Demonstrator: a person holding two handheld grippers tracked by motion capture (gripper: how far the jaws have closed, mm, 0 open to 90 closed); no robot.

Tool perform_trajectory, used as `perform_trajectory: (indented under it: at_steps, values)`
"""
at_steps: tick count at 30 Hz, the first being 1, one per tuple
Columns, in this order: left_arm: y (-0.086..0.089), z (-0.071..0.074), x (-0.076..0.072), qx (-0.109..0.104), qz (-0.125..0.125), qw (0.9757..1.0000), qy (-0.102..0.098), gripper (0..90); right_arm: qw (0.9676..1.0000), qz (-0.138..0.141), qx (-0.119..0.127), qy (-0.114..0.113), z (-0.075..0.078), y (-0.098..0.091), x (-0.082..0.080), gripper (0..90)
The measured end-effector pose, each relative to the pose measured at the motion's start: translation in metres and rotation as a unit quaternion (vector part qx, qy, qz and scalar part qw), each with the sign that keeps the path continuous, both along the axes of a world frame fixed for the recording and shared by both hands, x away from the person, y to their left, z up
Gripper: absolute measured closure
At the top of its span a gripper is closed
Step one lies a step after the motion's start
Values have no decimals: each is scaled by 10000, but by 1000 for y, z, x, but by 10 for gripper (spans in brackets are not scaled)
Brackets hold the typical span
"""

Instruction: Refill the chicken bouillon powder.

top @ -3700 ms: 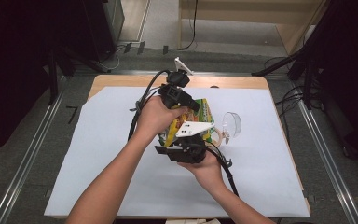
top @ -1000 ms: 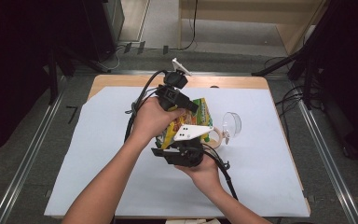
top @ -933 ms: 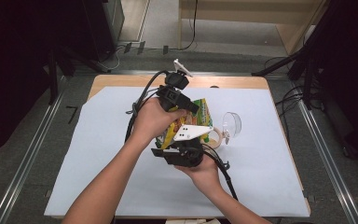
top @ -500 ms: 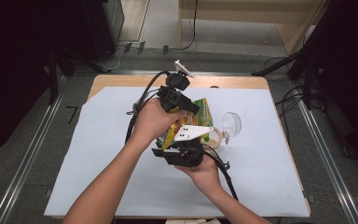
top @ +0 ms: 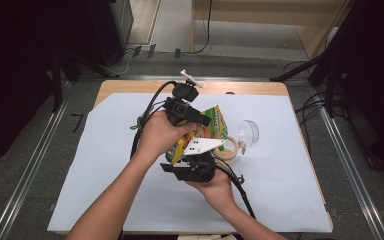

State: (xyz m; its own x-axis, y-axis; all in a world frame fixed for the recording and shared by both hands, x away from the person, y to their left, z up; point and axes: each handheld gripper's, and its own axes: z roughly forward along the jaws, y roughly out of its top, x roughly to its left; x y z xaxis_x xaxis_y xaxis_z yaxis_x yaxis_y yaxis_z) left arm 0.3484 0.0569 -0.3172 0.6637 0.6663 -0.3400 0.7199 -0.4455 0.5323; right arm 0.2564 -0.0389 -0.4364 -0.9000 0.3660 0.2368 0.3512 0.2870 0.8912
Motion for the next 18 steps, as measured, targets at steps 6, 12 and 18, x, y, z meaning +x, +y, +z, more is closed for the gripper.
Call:
perform_trajectory:
  at_steps: [6,12,18]
  values:
    - [-4,2,8,107,13,9999,55,825,10000,-30,45,31,6,-4,2,694]
    - [-6,-2,13,106,60,9998,133,822,10000,-39,19,83,8,-7,5,693]
    - [-11,-1,13,264,-15,9996,83,822,9999,34,-94,84,10,-9,8,693]
